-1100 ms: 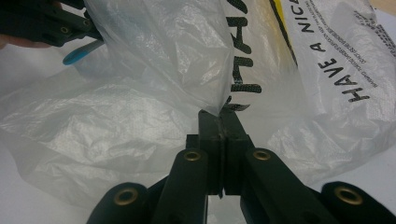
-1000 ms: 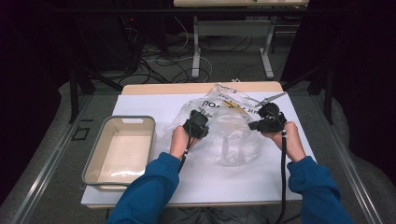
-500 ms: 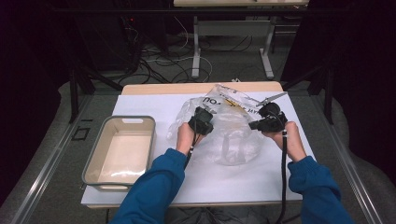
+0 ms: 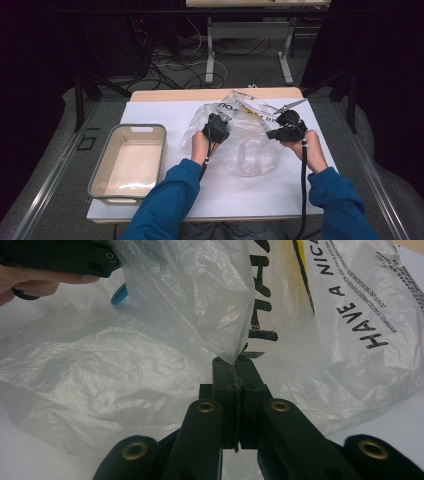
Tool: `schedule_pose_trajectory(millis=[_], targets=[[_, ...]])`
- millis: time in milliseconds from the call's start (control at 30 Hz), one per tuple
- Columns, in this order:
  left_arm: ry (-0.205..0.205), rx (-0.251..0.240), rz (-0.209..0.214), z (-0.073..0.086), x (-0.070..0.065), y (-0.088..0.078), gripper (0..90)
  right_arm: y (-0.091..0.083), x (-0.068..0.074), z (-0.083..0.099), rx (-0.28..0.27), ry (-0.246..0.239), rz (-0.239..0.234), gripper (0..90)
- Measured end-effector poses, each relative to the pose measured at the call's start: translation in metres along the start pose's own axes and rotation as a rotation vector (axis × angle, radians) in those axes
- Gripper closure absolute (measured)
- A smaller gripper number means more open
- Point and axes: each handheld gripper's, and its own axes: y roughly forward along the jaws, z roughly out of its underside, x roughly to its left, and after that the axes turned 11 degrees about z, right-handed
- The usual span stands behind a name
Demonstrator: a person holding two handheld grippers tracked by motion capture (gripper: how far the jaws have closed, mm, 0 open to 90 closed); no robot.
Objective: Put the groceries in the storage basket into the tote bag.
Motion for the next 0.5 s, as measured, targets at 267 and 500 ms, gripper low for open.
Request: schedule_pose_trajectory(millis=[267,500], targets=[[0.008,-0.008,-0.011,-0.001,-0.001,0.009,78.2,0.001,0.000,0.000,0.003,0.001,-0.001,90.0],[-0.007,-0.011,-0.014,0.001,-0.001,0.017,77.7,0.002,0.000,0.001,0.009,-0.004,-0.004,90.0]])
